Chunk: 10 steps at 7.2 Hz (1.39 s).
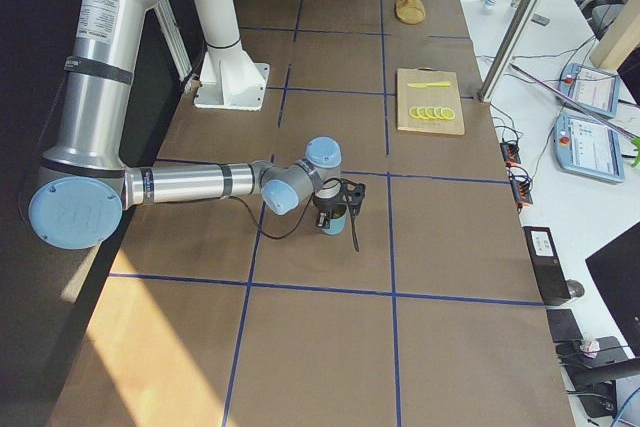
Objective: Hang cup on storage rack
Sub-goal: 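Grasp the teal mug lying on its side with the right gripper, then carry the teal mug toward the table center and set it upright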
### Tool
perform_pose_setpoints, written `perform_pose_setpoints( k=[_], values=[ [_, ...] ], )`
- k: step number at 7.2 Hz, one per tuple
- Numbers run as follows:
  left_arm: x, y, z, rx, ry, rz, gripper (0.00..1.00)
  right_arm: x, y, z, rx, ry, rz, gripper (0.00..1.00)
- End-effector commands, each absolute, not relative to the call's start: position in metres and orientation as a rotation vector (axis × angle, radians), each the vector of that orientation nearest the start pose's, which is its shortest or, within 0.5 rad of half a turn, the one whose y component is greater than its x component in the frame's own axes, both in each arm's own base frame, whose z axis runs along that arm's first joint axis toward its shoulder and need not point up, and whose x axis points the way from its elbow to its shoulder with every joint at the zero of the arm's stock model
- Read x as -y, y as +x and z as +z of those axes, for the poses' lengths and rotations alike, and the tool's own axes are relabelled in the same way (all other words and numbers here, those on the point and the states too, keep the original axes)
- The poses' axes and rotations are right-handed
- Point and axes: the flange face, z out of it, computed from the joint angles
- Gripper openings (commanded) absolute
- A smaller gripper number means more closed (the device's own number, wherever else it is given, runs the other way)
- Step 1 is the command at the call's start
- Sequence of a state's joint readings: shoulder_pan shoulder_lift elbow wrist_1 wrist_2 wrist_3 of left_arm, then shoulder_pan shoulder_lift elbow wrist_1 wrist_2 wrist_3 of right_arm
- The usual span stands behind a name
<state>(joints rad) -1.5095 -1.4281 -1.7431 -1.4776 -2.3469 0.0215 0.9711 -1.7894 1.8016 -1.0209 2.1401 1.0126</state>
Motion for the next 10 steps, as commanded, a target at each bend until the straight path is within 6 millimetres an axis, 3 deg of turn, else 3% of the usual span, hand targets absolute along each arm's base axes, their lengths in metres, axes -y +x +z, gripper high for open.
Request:
perform_pose_setpoints(
  k=[1, 2, 3, 5, 6, 7, 9, 10],
  values=[
    [0.429, -0.037, 0.649, -0.775, -0.077, 0.054, 1.0, 0.402, -0.18, 0.546, 0.838, -0.004, 0.258, 0.0],
    [0.429, -0.037, 0.649, -0.773, -0.077, 0.054, 1.0, 0.417, -0.2, 0.513, 0.871, -0.034, 0.324, 0.0],
    [0.429, -0.037, 0.649, -0.775, -0.077, 0.054, 1.0, 0.433, -0.236, 0.47, 0.887, -0.066, 0.37, 0.0],
    [0.428, -0.037, 0.651, -0.773, -0.08, 0.052, 1.0, 0.462, -0.326, 0.358, 0.86, -0.128, 0.434, 0.0],
    [0.428, -0.037, 0.65, -0.773, -0.078, 0.053, 1.0, 0.455, -0.378, 0.304, 0.818, -0.138, 0.432, 0.0],
    [0.429, -0.037, 0.65, -0.773, -0.077, 0.054, 1.0, 0.444, -0.418, 0.262, 0.803, -0.161, 0.455, 0.0],
    [0.428, -0.037, 0.65, -0.775, -0.078, 0.053, 1.0, 0.424, -0.497, 0.209, 0.812, -0.21, 0.542, 0.0],
    [0.428, -0.037, 0.65, -0.775, -0.079, 0.052, 1.0, 0.415, -0.53, 0.192, 0.803, -0.224, 0.59, 0.0]
  ],
)
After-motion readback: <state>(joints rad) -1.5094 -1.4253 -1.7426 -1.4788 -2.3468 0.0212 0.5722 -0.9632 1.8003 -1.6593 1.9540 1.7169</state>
